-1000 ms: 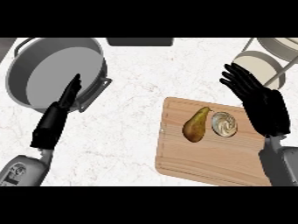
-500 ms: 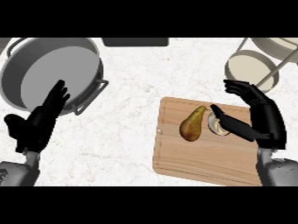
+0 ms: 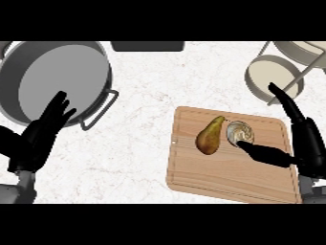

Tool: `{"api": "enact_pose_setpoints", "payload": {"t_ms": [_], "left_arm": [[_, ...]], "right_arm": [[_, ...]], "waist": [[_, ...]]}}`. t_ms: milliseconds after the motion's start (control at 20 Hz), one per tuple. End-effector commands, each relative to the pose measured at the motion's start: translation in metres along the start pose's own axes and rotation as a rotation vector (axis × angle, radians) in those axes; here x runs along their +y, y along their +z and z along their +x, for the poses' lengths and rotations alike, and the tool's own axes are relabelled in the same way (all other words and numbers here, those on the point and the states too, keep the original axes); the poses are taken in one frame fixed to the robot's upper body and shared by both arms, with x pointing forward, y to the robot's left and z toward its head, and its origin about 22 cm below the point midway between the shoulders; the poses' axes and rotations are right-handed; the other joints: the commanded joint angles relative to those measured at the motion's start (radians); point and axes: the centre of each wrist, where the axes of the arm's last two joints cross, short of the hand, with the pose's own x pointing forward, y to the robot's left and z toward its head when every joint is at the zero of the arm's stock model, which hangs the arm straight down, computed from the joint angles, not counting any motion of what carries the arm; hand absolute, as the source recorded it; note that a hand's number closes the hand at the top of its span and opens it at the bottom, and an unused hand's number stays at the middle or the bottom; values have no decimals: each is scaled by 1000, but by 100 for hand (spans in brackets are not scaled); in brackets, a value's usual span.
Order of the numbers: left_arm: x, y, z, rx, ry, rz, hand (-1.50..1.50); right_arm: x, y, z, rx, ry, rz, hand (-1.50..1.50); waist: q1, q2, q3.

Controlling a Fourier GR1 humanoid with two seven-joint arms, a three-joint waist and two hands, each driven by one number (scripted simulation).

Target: Pick the cupcake from the cutting board and place it in the tiered basket

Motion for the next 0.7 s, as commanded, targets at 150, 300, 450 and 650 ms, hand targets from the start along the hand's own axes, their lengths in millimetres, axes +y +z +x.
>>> {"api": "enact_pose_setpoints", "payload": {"t_ms": [150,300,450,650], "left_arm": [[2,0,2,35,-11,17,0],[1,-1,0,39,-3,14,0],[9,-6,7,20,-11,6,0],[20,13,-8,30,2,2,0]], "right_arm": [[-27,5,14,131,485,363,-150],[-24,6,47,178,555,506,-150],[-18,4,87,209,573,565,-150],[12,0,118,278,550,514,-150]], "waist": [[3,1,-7],[7,2,-7],[11,6,-3],[22,9,0]]}}
